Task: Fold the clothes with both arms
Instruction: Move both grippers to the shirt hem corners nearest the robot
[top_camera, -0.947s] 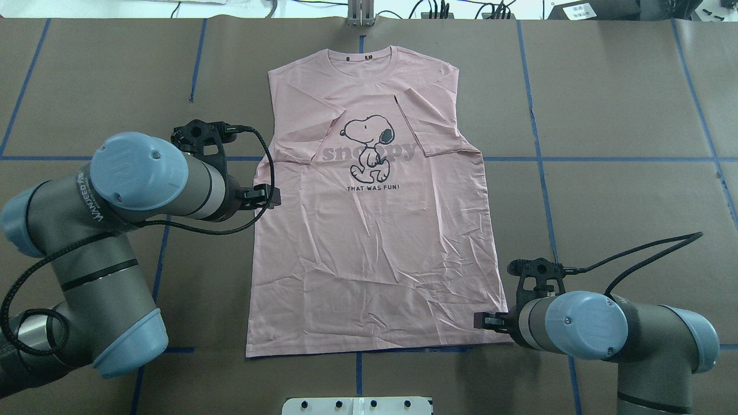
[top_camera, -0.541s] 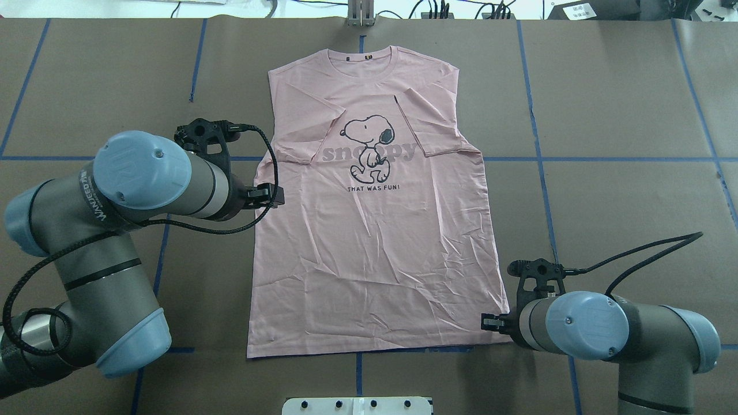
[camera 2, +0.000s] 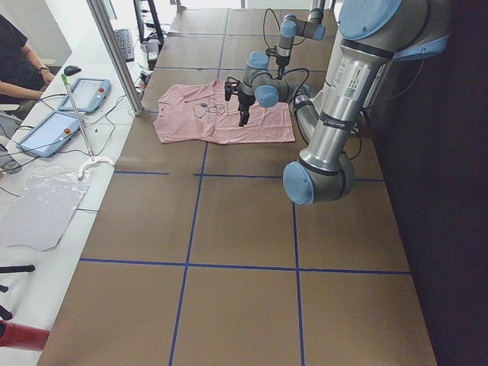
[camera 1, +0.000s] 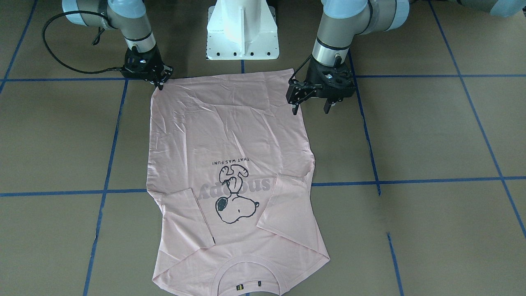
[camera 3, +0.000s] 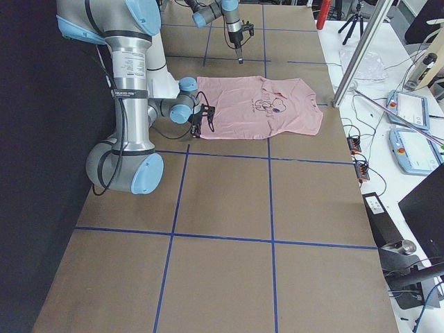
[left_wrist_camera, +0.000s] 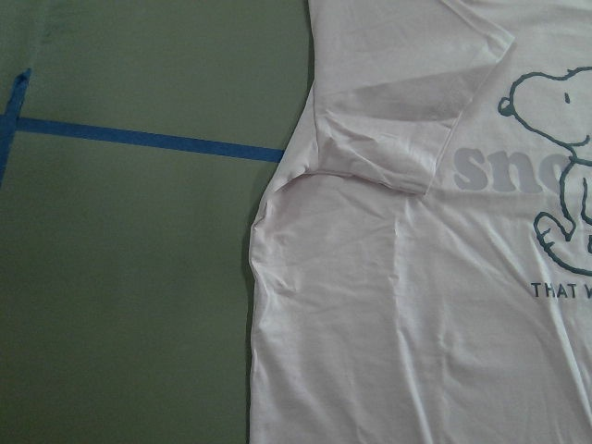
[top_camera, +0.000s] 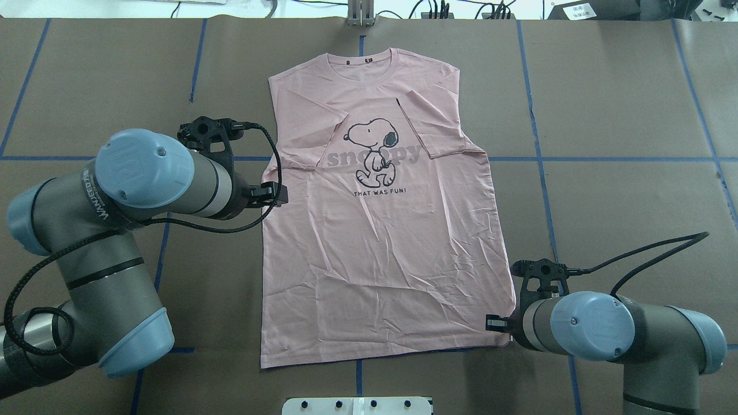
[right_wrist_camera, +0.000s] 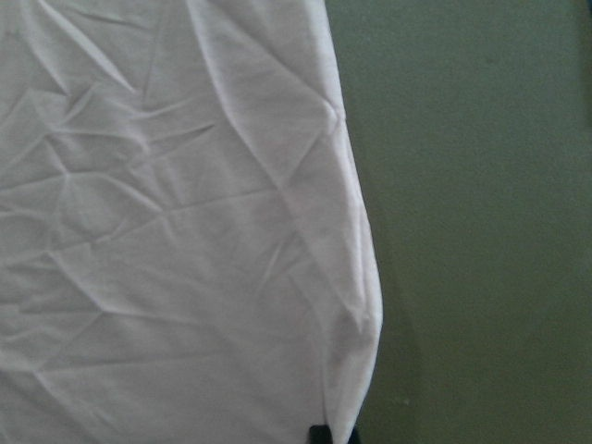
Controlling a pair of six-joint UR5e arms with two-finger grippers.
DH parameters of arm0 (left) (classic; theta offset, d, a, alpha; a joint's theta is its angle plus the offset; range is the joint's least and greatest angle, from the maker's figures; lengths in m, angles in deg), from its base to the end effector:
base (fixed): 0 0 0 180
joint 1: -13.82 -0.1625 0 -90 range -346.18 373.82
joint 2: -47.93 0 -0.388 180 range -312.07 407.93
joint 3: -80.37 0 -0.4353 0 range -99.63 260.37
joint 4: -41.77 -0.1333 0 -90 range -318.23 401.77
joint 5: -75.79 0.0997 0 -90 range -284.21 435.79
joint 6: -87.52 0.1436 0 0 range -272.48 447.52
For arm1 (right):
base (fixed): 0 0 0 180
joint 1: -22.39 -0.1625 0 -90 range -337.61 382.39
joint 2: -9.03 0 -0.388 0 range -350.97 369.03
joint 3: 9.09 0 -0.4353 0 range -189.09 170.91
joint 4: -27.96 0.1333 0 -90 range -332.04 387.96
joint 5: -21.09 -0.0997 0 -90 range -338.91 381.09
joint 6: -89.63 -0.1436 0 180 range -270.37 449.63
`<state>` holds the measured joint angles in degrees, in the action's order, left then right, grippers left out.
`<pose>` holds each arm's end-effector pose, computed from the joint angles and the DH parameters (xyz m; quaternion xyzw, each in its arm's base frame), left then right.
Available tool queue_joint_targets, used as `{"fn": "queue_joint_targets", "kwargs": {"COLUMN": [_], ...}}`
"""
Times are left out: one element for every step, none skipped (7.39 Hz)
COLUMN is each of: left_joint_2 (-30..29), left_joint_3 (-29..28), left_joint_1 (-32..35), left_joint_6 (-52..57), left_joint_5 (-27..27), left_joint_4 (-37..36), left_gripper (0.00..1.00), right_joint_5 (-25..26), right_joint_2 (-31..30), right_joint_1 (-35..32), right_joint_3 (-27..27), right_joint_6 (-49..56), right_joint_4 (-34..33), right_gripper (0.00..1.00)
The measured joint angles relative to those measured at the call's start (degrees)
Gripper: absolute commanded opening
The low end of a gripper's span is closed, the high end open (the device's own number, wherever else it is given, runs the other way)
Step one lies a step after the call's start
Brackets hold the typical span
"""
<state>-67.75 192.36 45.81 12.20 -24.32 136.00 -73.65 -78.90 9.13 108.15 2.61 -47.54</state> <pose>0.4805 -0.4276 0.1991 0.0999 0.4316 -0.0967 0.8913 -0.5217 -0.2477 0.3714 0.0147 -0.3744 0.0677 0.9247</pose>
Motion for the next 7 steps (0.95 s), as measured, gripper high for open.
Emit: {"fn": "queue_joint_targets", "kwargs": {"left_joint_2": [-0.1, -0.2, -0.1, 0.1, 0.7, 1.5, 1.9], "left_joint_3": [0.0, 0.0, -0.2, -0.1, 0.2, 0.3, 0.5], "left_joint_1": [0.0, 0.0, -0.5, -2.1, -5.5, -9.6, -13.7], "left_joint_6": [0.0, 0.0, -1.1, -4.2, -9.6, -15.3, -20.0], "left_joint_5": [0.0, -0.1, -0.6, -1.2, -1.3, -1.1, -0.2], "left_joint_4": [0.0, 0.0, 0.0, 0.0, 0.0, -0.3, -1.6], "left_gripper": [1.0, 1.0, 1.0, 1.0, 1.0, 1.0, 0.99], "right_joint_5": [0.0, 0.1, 0.2, 0.5, 0.6, 0.7, 0.8], "right_joint_2": [0.0, 0.0, 0.0, 0.1, 0.5, 0.7, 0.9], "right_joint_1": [0.0, 0.0, 0.0, 0.0, 0.1, 0.1, 0.1], "right_joint_3": [0.6, 1.2, 2.1, 2.8, 3.1, 3.3, 3.3], "right_joint_6": [0.0, 0.0, 0.0, 0.0, 0.0, 0.0, 0.0], "right_joint_4": [0.0, 0.0, 0.0, 0.0, -0.1, -0.1, -0.1], "right_gripper": [0.0, 0.0, 0.0, 0.0, 0.0, 0.0, 0.0]}}
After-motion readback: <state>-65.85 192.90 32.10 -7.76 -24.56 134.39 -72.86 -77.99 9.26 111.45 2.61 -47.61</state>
